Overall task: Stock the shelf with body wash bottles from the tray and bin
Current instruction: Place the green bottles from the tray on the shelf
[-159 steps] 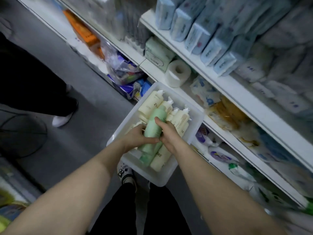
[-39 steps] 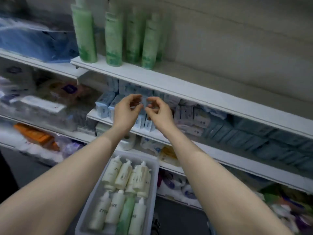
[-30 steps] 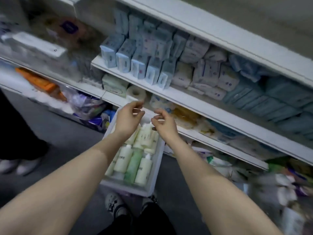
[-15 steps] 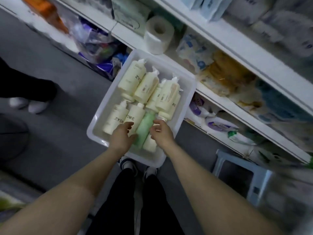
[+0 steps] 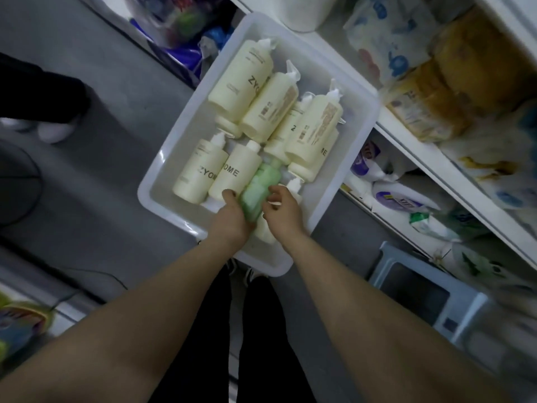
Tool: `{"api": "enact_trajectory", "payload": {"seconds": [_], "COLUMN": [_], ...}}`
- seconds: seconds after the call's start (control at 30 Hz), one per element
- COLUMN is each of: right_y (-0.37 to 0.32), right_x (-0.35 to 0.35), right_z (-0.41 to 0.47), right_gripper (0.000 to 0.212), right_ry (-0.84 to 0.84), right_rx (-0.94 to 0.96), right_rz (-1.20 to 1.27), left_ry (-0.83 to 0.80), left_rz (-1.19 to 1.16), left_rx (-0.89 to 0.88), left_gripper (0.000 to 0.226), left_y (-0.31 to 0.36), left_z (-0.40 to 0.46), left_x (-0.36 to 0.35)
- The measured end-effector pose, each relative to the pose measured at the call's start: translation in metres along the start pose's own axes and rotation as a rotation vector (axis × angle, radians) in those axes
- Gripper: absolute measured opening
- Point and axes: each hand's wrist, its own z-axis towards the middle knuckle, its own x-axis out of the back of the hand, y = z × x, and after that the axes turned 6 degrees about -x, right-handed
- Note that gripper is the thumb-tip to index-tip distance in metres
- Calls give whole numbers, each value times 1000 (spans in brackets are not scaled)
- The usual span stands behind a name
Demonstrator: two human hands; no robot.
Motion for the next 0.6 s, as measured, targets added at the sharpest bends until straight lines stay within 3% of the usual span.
{"api": "enact_trajectory", "payload": {"seconds": [0.27,0.37,0.5,0.6], "right_y": [5,-1,-12,-22], "right_x": [3,7,10,12], "right_z": [7,9,3,-9], "right_gripper": [37,43,47,55], "right_ry": [-28,-51,-145,-214], "right_rx": [14,-59,-209,-308], "right_rz": [-29,-5,108,260], "left_ry": [0,-24,-189,-220], "left_rz": [147,53,-59,-186], "left_rx": [-81,-9,175,154], "left_gripper": [75,85,82,89], "left_y": [-8,0,18,26], "left_z": [4,0,-5,-22], "left_x": [-7,3,21,40]}}
